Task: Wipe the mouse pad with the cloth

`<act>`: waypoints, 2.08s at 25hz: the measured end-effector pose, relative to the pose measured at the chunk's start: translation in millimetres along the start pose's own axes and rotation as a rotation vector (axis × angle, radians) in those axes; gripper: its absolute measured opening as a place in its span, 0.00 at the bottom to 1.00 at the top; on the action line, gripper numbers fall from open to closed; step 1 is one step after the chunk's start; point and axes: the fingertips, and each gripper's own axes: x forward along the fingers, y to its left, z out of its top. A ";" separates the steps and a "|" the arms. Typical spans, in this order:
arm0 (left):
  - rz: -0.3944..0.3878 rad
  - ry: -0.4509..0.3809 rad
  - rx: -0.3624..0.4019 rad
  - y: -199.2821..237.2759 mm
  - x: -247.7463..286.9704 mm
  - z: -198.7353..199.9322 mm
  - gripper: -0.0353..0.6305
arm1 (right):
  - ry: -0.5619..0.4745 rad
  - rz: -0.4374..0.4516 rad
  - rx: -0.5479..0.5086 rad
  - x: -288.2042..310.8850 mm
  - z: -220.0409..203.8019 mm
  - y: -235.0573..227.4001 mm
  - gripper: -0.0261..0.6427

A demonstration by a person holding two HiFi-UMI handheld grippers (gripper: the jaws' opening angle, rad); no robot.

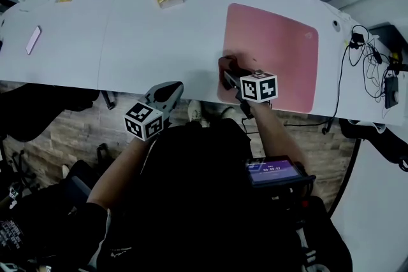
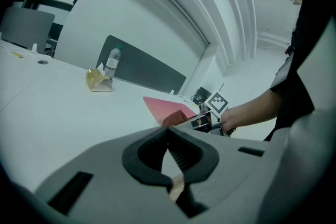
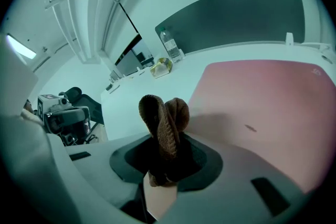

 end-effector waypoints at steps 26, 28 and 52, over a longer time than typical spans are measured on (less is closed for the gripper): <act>-0.148 0.096 0.043 -55.4 96.9 7.6 0.07 | -0.031 -0.154 0.119 -88.4 -34.6 -109.7 0.22; -0.150 0.099 0.040 -59.6 106.0 9.7 0.06 | -0.027 -0.157 0.122 -95.6 -37.2 -118.9 0.22; -0.107 0.142 0.065 -127.7 208.7 15.4 0.07 | -0.080 -0.167 0.188 -196.7 -66.2 -243.4 0.22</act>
